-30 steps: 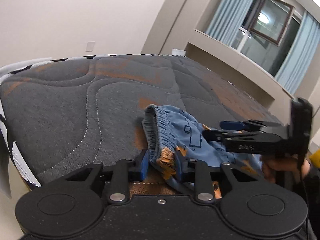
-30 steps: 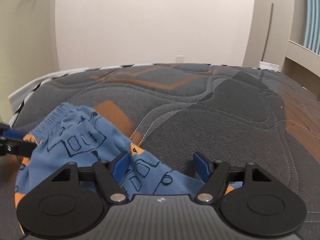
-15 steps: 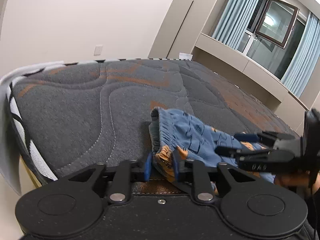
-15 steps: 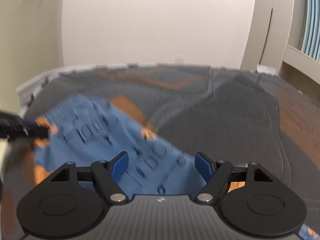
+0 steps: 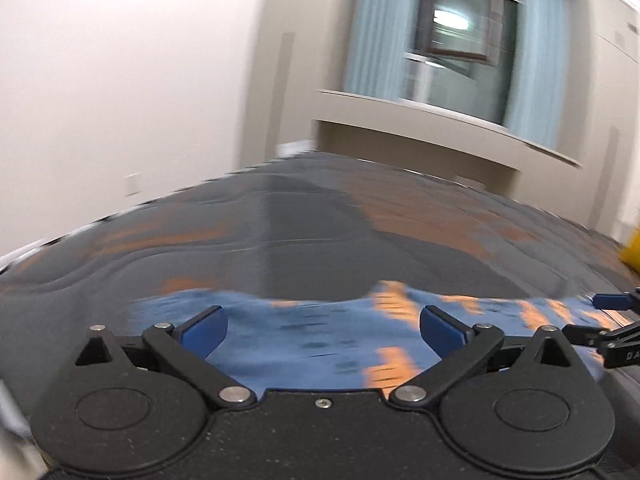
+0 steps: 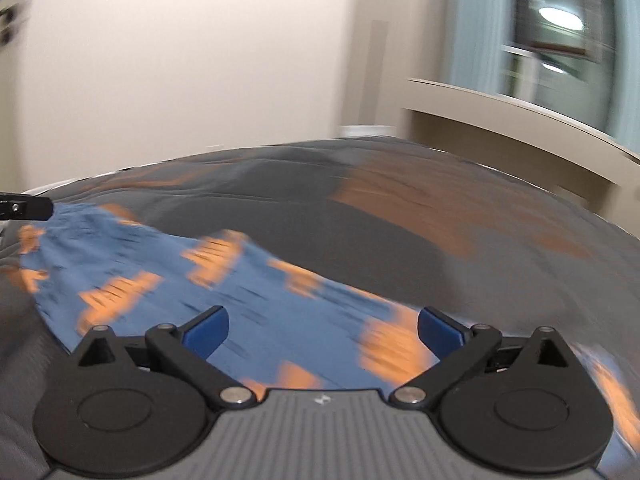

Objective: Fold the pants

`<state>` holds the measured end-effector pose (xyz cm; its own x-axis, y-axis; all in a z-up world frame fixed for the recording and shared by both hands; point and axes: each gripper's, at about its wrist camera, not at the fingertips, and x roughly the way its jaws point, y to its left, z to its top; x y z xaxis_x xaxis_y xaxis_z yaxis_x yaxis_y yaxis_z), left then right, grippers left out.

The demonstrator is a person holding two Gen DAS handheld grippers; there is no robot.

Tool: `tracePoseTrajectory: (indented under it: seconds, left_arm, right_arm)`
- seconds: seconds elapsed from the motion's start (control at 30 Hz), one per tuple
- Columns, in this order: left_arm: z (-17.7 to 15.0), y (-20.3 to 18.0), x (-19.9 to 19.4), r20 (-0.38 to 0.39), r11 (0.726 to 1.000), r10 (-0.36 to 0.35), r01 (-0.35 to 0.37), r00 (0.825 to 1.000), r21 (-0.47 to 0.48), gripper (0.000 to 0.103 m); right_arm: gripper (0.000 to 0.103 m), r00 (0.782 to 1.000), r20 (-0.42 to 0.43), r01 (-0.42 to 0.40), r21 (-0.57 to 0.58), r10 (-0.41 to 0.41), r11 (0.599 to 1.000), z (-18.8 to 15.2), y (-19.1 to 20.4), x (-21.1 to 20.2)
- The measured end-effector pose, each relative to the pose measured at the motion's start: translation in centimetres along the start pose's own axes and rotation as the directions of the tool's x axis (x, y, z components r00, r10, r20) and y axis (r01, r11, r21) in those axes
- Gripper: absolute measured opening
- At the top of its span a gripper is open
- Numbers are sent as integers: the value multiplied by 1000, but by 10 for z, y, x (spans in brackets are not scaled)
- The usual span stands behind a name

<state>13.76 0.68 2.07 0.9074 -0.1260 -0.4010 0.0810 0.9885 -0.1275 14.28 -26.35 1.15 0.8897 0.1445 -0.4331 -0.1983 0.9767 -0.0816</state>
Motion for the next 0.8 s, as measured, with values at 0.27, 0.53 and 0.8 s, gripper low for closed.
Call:
tracePoseTrajectory:
  seconds: [0.27, 0.53, 0.8]
  left_arm:
    - [-4, -133, 60, -99, 970, -163, 178, 982, 164, 102]
    - [-11, -224, 110, -151, 926, -226, 261, 962, 273, 102]
    - [-20, -249, 160, -222, 919, -127, 199, 967, 339, 102]
  right_arm:
    - [103, 979, -37, 200, 326, -199, 924, -71, -130, -74]
    - [78, 996, -38, 91, 576, -84, 813, -108, -212, -69]
    - [74, 999, -9, 31, 656, -34, 754, -114, -244, -49]
